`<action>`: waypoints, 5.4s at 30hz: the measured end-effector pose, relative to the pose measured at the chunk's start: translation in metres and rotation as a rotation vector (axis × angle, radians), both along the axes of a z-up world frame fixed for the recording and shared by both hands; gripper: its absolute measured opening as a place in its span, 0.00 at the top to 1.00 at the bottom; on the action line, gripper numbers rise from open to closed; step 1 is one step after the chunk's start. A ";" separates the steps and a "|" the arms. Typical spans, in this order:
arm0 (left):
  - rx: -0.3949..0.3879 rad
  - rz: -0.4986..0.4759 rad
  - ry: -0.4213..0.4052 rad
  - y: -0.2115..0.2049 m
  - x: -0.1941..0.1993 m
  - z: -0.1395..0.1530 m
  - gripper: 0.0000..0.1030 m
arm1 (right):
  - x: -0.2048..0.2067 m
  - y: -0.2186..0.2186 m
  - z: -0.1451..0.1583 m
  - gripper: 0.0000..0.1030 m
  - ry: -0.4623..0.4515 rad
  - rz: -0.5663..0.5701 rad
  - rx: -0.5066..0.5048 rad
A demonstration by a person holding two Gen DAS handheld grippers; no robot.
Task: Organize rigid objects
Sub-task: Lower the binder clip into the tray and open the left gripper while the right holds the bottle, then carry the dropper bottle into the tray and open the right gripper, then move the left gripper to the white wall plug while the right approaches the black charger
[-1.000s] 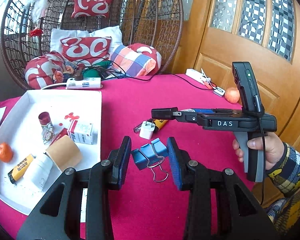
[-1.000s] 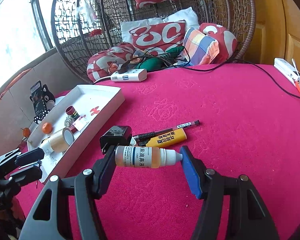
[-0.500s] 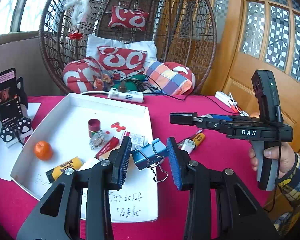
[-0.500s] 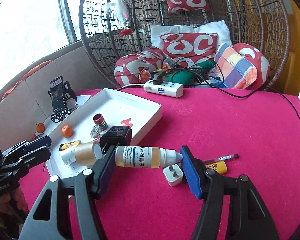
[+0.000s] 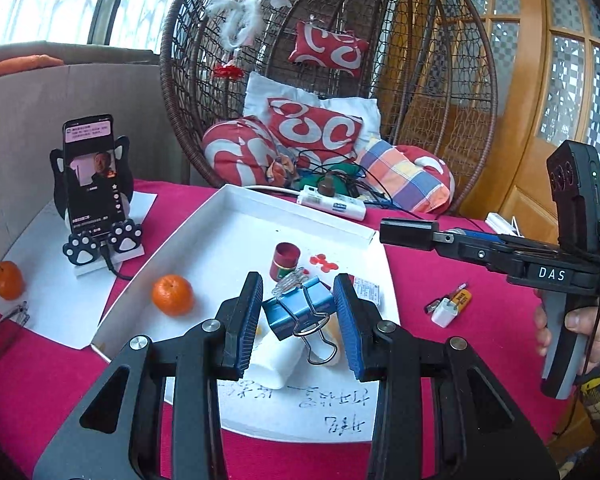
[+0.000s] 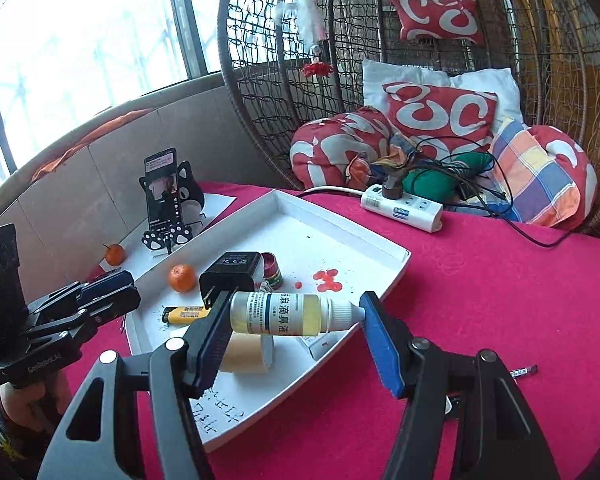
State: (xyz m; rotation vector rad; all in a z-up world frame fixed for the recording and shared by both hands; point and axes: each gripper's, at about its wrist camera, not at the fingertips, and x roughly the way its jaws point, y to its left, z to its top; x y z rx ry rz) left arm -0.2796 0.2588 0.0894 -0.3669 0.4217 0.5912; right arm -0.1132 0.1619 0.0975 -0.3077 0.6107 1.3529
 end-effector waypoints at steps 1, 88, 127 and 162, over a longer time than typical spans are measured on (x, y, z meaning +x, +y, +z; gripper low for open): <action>-0.003 0.005 -0.002 0.001 -0.002 -0.001 0.65 | -0.002 0.001 0.000 0.38 0.000 0.003 0.001; -0.052 0.068 0.117 0.047 0.054 -0.022 0.65 | -0.026 0.049 -0.048 0.41 0.041 0.082 -0.083; 0.086 0.081 0.068 -0.030 0.040 0.004 0.00 | 0.083 -0.176 0.017 0.00 0.121 -0.502 0.382; -0.028 -0.355 0.216 -0.096 0.170 -0.035 0.00 | 0.053 -0.108 -0.100 0.72 0.012 -0.193 -0.209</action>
